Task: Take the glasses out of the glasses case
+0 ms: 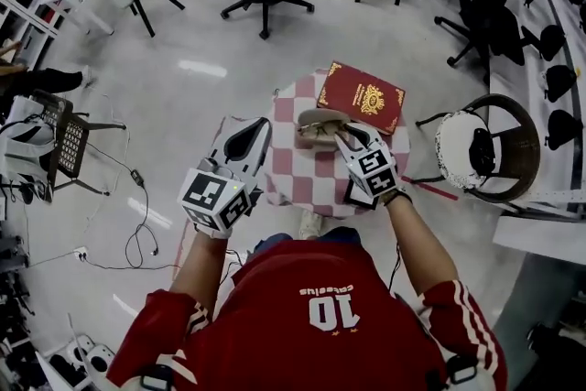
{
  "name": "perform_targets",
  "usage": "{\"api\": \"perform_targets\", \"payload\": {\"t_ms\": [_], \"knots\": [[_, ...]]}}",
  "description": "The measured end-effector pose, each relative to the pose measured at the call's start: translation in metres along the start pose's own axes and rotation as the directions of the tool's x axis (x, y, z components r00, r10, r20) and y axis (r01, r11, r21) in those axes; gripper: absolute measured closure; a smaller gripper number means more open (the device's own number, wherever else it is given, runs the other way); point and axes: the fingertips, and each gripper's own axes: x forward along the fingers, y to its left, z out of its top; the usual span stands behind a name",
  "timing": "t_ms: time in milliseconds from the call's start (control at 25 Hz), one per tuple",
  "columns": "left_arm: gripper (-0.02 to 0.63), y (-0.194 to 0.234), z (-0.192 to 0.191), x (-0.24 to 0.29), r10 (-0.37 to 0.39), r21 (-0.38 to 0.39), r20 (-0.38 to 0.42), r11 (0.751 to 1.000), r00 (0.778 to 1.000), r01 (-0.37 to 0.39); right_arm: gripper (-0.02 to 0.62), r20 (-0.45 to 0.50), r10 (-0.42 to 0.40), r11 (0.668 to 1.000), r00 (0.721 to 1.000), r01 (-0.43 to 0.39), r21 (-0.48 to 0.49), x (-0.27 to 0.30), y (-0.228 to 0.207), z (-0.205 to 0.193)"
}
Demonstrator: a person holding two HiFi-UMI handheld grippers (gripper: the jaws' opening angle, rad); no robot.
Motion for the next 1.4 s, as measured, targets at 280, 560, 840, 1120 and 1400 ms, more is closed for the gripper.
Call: {"api": "perform_targets", "payload": {"t_ms": [280,560,840,1120,1400], "knots": [[0.598,0.012,-0.013,0.02,0.05,-0.013,-0.011,0.999,0.999,-0.05,0.499,-0.077,0.055,0.998,0.996,-0.058,-0.04,0.049,-0.013,-0.035],[0.598,0.026,-0.021,0.024,0.104,-0.014,-0.028,0.994,0.994,-0.104,0.499,-0.177,0.123,0.986,0.976,-0.141,-0.091,0.099,-0.013,-0.061],[0.598,0.05,-0.024,0.01,0.175,-0.016,-0.03,0.984,0.984,-0.176,0.499,-0.277,0.161,0.956,0.947,-0.219,-0.193,0.135,-0.006,-0.079],[0.598,0.061,-0.031,0.002,0.221,-0.049,-0.047,0.973,0.974,-0.224,0.497,-0.344,0.159,0.904,0.925,-0.277,-0.326,0.161,0.003,-0.088],[0.598,0.069,-0.032,-0.001,0.242,-0.059,-0.053,0.968,0.969,-0.245,0.499,-0.393,0.171,0.861,0.903,-0.331,-0.385,0.17,0.008,-0.095]]}}
